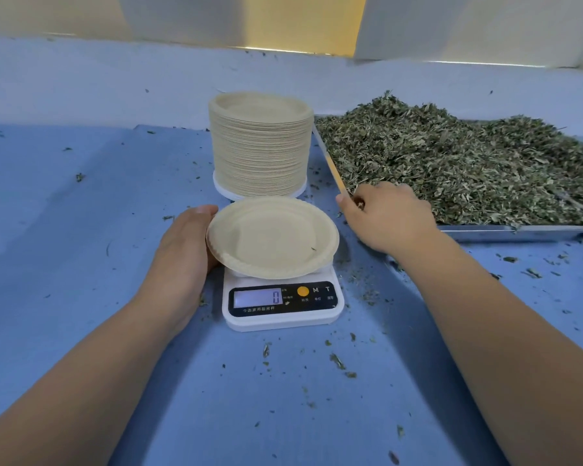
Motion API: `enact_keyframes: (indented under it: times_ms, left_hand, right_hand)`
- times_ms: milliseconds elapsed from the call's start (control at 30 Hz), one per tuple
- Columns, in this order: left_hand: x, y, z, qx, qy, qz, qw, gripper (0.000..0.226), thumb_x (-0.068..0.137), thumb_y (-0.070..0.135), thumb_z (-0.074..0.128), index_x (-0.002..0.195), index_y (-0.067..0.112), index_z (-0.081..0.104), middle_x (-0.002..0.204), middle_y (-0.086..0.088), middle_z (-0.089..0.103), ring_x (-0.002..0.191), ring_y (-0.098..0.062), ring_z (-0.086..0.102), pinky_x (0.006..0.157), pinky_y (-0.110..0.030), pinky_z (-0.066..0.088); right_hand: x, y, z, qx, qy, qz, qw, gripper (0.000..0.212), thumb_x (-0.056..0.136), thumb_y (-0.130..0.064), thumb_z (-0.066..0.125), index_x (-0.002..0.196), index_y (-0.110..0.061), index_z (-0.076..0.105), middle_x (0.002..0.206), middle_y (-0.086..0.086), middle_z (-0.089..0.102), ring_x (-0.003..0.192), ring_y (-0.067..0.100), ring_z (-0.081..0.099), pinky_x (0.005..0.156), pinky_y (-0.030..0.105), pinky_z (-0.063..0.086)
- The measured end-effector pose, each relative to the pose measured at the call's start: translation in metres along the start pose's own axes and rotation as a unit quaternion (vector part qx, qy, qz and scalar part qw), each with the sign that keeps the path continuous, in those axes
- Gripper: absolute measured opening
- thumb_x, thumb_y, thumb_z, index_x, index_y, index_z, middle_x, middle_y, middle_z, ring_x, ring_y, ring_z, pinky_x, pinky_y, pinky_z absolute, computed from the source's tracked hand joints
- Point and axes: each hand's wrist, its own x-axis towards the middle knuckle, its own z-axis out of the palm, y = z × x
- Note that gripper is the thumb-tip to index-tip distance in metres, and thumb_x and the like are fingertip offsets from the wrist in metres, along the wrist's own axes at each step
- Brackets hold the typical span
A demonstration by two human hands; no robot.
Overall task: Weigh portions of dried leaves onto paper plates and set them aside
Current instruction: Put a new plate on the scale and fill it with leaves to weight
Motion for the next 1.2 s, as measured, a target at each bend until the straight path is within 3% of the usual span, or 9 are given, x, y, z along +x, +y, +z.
enact_keyframes:
  times_ms: [67,133,267,333,467,633,933,1133,1200]
  left_hand:
    - [-0.001,0.001,0.000,-0.008,0.000,-0.006,1.000,0.025,0.073,0.059,0.048,0.072,0.045,0.069,0.118,0.003,0.071,0.112,-0.023,0.067,0.107,-0.052,0.049]
    - [0.000,0.000,0.001,-0.009,-0.001,-0.006,1.000,0.024,0.068,0.059,0.047,0.070,0.041,0.062,0.111,0.002,0.069,0.105,-0.023,0.066,0.107,-0.052,0.047]
    - [0.002,-0.003,0.002,-0.009,-0.008,-0.004,1.000,0.031,0.071,0.056,0.048,0.080,0.030,0.061,0.105,0.001,0.068,0.100,-0.023,0.064,0.106,-0.054,0.047]
    - [0.003,-0.004,0.001,-0.004,-0.008,-0.009,1.000,0.034,0.076,0.052,0.049,0.087,0.026,0.068,0.112,-0.003,0.071,0.108,-0.027,0.067,0.107,-0.053,0.049]
    - [0.006,-0.006,0.000,-0.002,-0.017,-0.002,1.000,0.033,0.083,0.044,0.048,0.092,0.018,0.065,0.098,-0.003,0.064,0.094,-0.024,0.060,0.103,-0.050,0.049]
    - [0.001,-0.005,0.001,-0.004,-0.003,-0.010,1.000,0.028,0.085,0.051,0.046,0.087,0.041,0.073,0.110,0.007,0.074,0.108,-0.017,0.069,0.104,-0.046,0.051]
    - [-0.003,0.000,0.001,0.010,0.001,-0.015,1.000,0.023,0.075,0.064,0.045,0.080,0.062,0.068,0.120,0.013,0.070,0.119,-0.013,0.064,0.111,-0.045,0.044]
    - [0.003,-0.007,0.000,0.031,0.002,-0.014,0.999,0.062,0.074,0.070,0.043,0.130,0.049,0.059,0.141,0.017,0.059,0.134,-0.010,0.054,0.118,-0.042,0.037]
    - [0.003,-0.006,0.000,0.032,0.005,-0.019,0.999,0.060,0.079,0.067,0.043,0.134,0.048,0.058,0.141,0.015,0.059,0.134,-0.011,0.054,0.118,-0.043,0.037]
  right_hand:
    - [0.000,-0.001,-0.003,-0.010,-0.085,0.020,0.996,0.071,0.095,-0.076,0.013,0.116,-0.026,0.059,0.119,0.008,0.058,0.114,0.036,0.053,0.095,0.054,0.045]
    - [0.000,0.000,-0.003,-0.005,-0.128,0.021,0.992,0.072,0.094,-0.077,0.010,0.096,-0.024,0.058,0.102,0.006,0.062,0.098,0.032,0.058,0.088,0.050,0.049]
    - [-0.003,-0.002,0.004,-0.002,-0.021,0.006,1.000,0.060,0.102,-0.062,0.024,0.074,-0.017,0.053,0.074,0.004,0.057,0.065,0.024,0.053,0.060,0.034,0.040]
    - [-0.004,-0.003,0.006,0.012,0.016,0.000,1.000,0.057,0.104,-0.056,0.030,0.069,-0.015,0.051,0.067,0.005,0.054,0.059,0.023,0.050,0.054,0.030,0.035]
    - [-0.003,0.000,0.004,0.054,0.032,0.004,0.998,0.057,0.104,-0.051,0.037,0.064,-0.011,0.049,0.059,0.007,0.052,0.055,0.026,0.051,0.049,0.027,0.030]
    - [-0.003,0.004,0.000,0.129,0.204,0.024,0.970,0.051,0.103,-0.042,0.047,0.060,-0.016,0.037,0.049,0.001,0.041,0.045,0.022,0.039,0.046,0.028,0.019]
    - [-0.001,0.012,0.001,0.153,0.195,0.037,0.968,0.047,0.101,-0.037,0.043,0.066,-0.007,0.048,0.052,0.008,0.045,0.046,0.025,0.037,0.046,0.029,0.024]
    - [-0.006,0.006,-0.008,0.167,0.205,0.031,0.964,0.046,0.104,-0.037,0.043,0.070,-0.007,0.052,0.055,0.007,0.049,0.050,0.030,0.046,0.048,0.031,0.028]
    - [-0.009,-0.012,-0.019,0.174,0.227,-0.002,0.958,0.044,0.104,-0.037,0.044,0.069,-0.010,0.050,0.053,0.000,0.045,0.051,0.029,0.046,0.049,0.032,0.026]
